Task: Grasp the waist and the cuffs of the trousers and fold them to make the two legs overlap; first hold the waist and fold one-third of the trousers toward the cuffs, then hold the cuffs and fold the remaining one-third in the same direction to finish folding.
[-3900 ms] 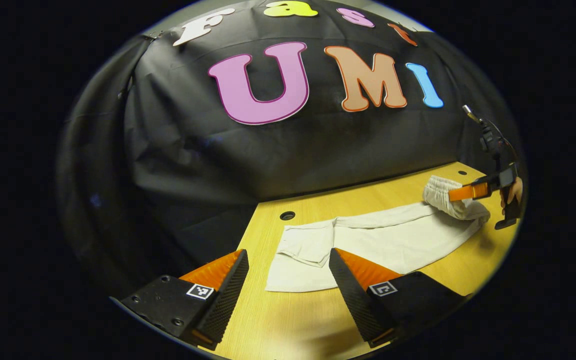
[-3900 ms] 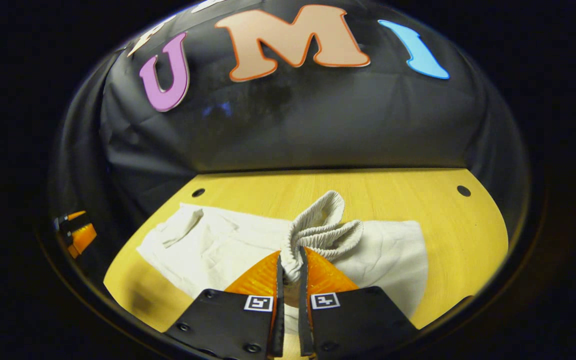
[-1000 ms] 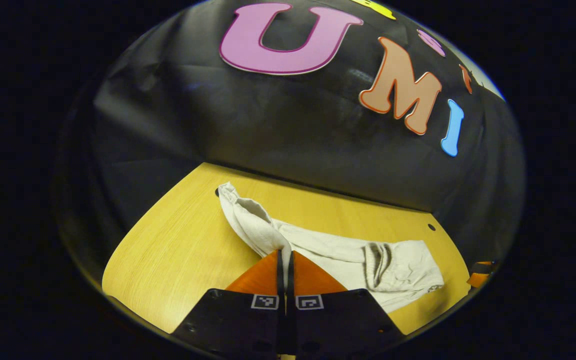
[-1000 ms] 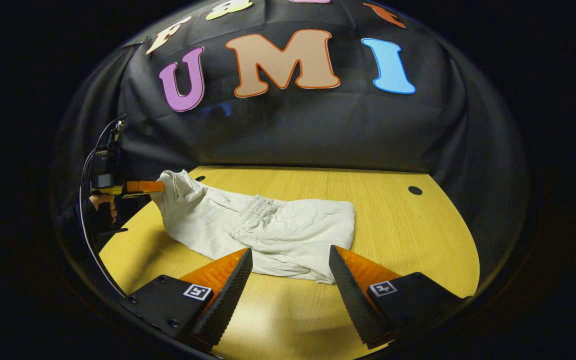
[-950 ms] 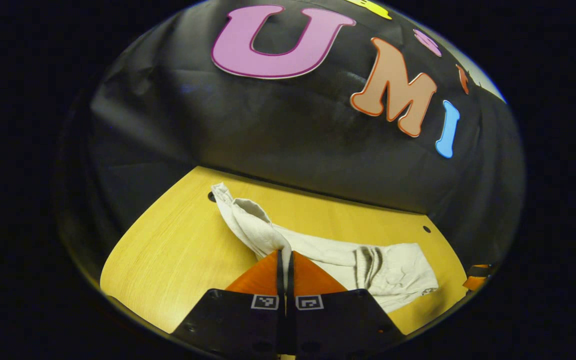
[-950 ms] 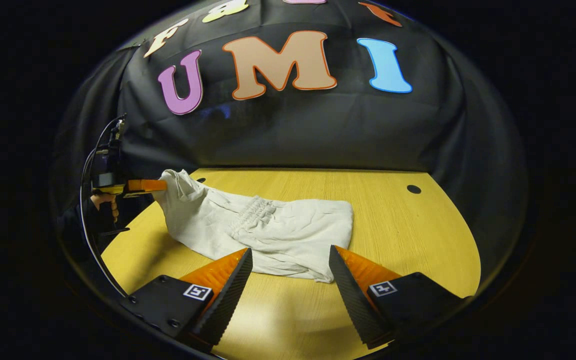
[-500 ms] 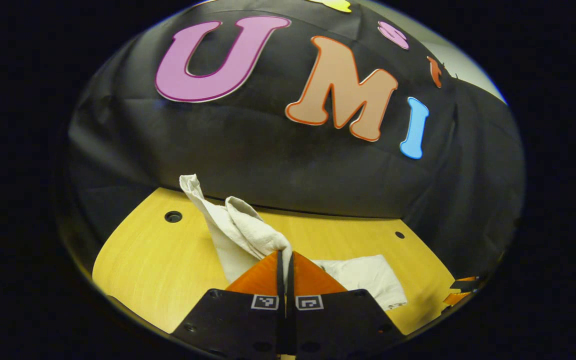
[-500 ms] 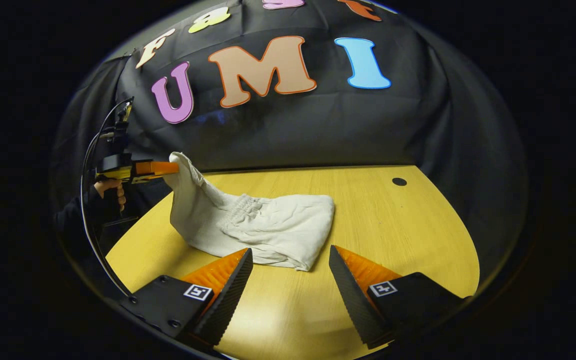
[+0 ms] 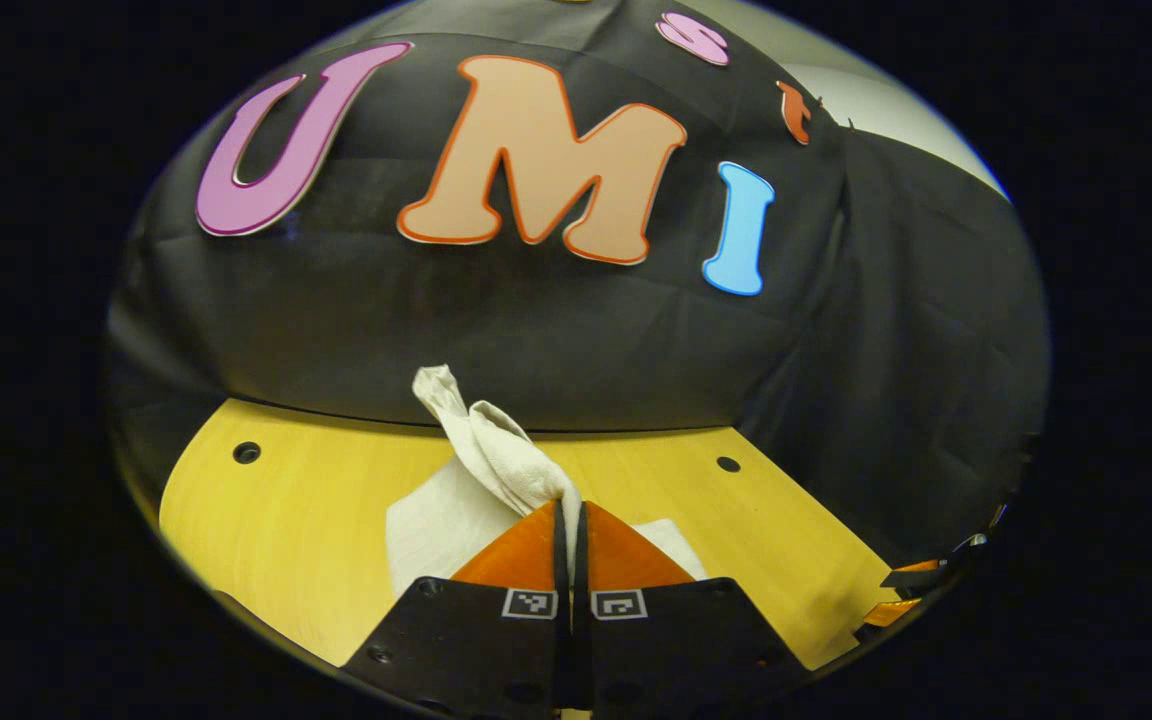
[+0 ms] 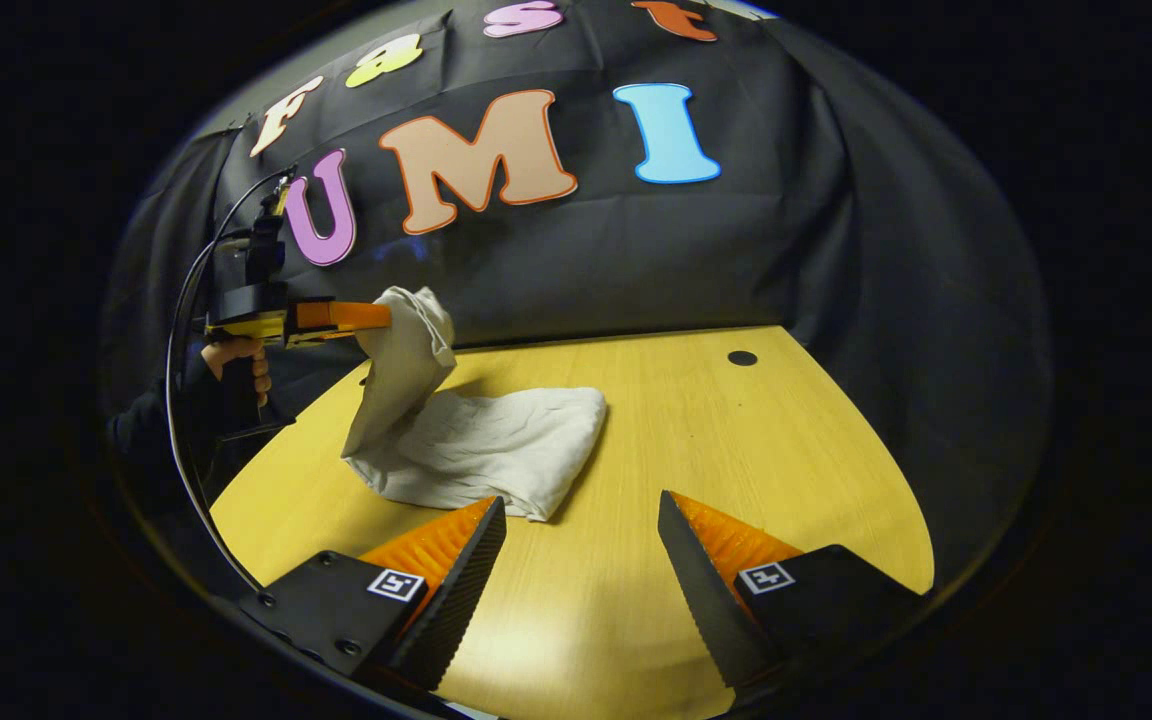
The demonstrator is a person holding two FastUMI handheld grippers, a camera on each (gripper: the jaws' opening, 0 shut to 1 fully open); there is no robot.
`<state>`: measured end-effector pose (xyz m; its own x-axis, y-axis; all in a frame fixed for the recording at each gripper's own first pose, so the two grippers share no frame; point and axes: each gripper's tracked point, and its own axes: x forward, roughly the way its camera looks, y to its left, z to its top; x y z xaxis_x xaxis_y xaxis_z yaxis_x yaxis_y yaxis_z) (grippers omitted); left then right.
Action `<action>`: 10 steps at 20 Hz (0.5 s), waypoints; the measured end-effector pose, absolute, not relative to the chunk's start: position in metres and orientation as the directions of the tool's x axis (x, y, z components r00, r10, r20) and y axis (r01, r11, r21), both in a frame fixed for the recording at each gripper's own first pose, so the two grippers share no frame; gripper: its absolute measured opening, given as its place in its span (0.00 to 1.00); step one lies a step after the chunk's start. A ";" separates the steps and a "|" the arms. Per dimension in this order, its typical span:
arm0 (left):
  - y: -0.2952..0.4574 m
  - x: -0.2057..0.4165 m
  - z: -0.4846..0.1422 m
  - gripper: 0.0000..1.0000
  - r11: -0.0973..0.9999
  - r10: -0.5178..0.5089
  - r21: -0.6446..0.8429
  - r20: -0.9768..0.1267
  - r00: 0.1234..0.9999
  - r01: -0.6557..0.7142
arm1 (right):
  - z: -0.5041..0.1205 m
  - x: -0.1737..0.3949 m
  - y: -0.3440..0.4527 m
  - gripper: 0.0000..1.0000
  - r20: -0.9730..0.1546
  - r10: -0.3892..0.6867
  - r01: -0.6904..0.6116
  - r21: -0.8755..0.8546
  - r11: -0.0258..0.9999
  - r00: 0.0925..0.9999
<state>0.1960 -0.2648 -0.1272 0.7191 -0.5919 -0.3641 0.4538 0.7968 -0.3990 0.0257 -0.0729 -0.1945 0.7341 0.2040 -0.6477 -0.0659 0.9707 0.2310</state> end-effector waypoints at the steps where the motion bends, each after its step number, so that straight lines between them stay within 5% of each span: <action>1: -0.277 0.193 -0.129 0.00 0.789 -0.605 -0.400 -0.366 0.707 0.467 | -0.194 0.023 -0.079 0.98 -0.650 0.199 -0.058 0.231 0.971 0.734; 10: -0.353 0.149 -0.192 0.00 0.752 -0.657 -0.350 -0.470 0.589 0.559 | -0.205 0.000 -0.121 0.98 -0.670 0.163 -0.009 0.226 0.974 0.724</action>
<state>0.1490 -0.3526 -0.1917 0.5892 -0.6570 -0.4703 0.5592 0.7517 -0.3495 -0.0004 -0.1206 -0.2046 0.7239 0.1627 -0.6704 -0.0094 0.9740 0.2262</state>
